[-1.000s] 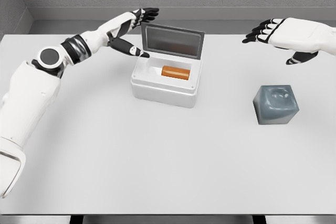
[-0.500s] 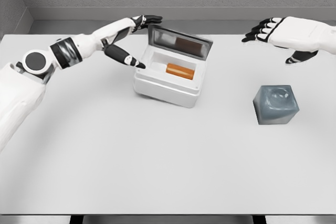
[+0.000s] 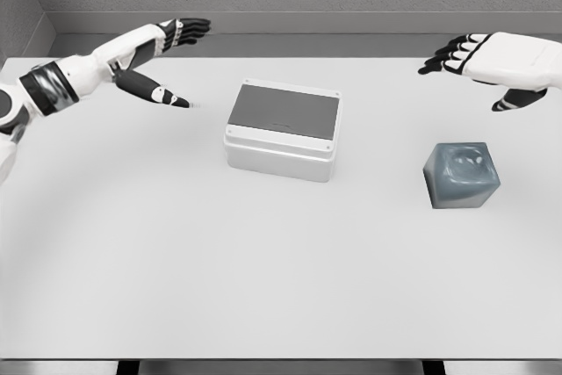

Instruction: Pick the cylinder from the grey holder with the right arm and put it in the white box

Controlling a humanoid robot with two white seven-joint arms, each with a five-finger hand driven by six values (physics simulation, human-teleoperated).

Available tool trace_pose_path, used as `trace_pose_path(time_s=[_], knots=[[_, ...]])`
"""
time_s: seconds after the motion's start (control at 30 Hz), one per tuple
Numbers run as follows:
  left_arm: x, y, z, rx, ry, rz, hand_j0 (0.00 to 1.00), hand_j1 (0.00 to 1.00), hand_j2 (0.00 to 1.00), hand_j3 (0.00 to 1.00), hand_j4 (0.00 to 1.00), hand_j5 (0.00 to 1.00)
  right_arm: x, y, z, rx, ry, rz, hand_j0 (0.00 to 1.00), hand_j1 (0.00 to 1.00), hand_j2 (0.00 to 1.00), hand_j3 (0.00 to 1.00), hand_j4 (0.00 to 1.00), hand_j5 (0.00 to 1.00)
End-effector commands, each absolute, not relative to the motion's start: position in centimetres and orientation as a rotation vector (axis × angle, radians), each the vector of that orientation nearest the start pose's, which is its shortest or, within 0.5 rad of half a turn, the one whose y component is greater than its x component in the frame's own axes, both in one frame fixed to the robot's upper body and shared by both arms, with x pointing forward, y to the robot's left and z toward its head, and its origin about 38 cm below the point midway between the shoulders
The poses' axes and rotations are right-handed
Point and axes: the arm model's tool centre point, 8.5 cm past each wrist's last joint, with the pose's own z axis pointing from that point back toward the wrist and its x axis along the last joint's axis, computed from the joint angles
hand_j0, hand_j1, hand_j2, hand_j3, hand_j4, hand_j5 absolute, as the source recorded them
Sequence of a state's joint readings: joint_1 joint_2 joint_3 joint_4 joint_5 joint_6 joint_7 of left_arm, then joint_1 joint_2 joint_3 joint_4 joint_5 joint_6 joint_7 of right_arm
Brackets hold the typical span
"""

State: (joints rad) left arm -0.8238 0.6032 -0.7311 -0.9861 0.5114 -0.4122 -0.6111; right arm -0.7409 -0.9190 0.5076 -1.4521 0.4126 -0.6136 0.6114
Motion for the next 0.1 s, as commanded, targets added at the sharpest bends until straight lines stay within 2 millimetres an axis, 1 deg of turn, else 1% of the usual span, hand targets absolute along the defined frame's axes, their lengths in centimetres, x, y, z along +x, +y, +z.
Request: trace_pose_path(time_s=[0.0, 0.07], knots=[[51.43, 33.22, 19.47, -0.187, -1.609, -1.053, 1.0, 1.0, 1.0, 1.0, 1.0, 1.0, 44.47, -35.03, 29.7, -0.656, -1.331, 2.124, 1.0, 1.0, 1.0, 1.0, 1.0, 1.0], [51.27, 33.7, 19.01, -0.178, -1.609, -1.051, 1.0, 1.0, 1.0, 1.0, 1.0, 1.0, 44.36, -34.83, 29.83, -0.658, -1.336, 2.131, 1.0, 1.0, 1.0, 1.0, 1.0, 1.0]])
